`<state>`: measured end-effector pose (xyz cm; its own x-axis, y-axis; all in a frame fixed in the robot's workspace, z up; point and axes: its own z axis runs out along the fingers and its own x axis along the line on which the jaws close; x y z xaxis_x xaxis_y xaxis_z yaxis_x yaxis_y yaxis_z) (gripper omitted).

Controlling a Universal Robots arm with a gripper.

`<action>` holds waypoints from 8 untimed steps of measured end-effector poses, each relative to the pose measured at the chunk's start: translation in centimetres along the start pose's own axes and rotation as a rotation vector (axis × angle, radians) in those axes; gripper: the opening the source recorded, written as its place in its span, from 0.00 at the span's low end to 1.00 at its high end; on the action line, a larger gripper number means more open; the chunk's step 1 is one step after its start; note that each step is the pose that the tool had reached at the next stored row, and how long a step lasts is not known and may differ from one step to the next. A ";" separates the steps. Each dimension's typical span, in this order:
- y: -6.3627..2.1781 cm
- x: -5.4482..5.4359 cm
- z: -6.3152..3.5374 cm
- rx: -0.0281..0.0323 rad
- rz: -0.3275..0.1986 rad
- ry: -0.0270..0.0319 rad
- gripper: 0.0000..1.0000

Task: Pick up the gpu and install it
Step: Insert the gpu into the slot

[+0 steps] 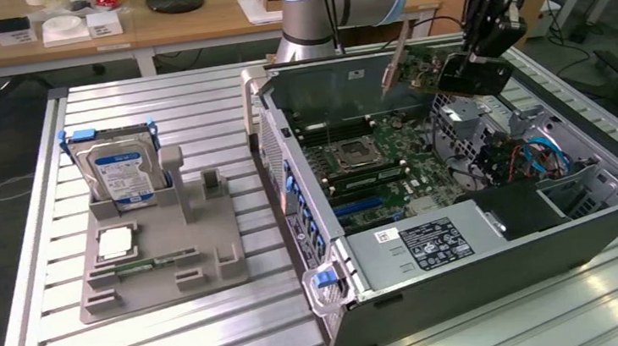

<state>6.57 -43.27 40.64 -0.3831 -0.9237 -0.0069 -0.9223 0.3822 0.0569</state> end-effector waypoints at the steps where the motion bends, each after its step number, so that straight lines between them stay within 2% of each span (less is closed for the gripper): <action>1: 0.00 0.0 0.00 -0.0001 -0.014 0.0009 0.27; 8: 0.00 0.0 0.00 -0.0001 -0.019 0.0011 0.27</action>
<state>6.57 -43.27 40.64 -0.3659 -0.9306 -0.0069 -0.9293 0.3650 0.0569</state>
